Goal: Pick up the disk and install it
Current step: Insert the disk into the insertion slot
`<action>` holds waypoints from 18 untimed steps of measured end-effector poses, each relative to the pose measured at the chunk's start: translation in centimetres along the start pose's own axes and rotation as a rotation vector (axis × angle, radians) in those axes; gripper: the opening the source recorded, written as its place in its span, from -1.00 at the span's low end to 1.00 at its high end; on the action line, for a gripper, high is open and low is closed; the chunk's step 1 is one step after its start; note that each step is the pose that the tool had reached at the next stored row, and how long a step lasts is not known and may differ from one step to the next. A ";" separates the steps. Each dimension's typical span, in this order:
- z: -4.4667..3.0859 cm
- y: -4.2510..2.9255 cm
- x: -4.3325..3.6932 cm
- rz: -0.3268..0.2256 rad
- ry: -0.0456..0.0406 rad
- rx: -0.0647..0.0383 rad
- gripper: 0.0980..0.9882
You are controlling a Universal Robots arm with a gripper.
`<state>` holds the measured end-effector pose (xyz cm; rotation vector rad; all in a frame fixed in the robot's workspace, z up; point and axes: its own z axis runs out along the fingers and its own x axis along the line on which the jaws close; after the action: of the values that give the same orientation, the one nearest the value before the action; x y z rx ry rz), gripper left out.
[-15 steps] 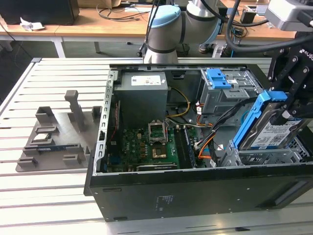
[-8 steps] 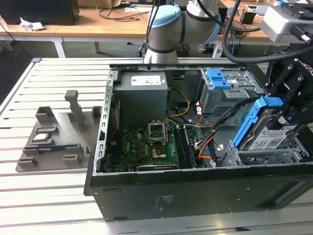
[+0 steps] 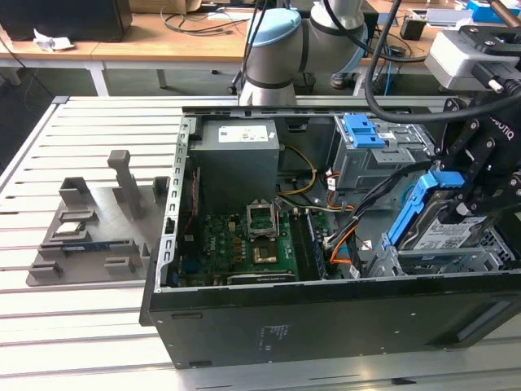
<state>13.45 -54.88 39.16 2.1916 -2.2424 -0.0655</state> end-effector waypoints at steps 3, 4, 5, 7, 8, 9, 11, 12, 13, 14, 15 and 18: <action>0.00 0.00 0.00 0.000 0.0001 0.000 -0.40; 0.01 0.00 0.00 0.000 0.0001 0.000 -0.40; 0.00 0.00 0.00 0.000 0.0003 0.000 -0.37; 0.01 0.00 0.00 0.000 0.0002 0.000 -0.23; 0.00 0.00 0.00 0.000 0.0003 0.000 -0.23; 0.01 0.00 0.00 0.000 0.0003 0.000 -0.27; 0.01 0.00 0.00 0.000 0.0004 0.000 -0.41; 0.01 0.00 0.00 0.000 0.0004 0.000 -0.69; 0.01 0.00 0.00 0.000 0.0005 0.000 -0.69; 0.01 0.00 0.00 0.000 0.0005 0.000 -0.82; 0.01 0.00 0.00 0.000 0.0005 0.000 -0.96; 0.01 0.00 0.00 0.000 0.0007 0.000 -0.98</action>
<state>13.44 -54.88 39.15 2.1912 -2.2421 -0.0646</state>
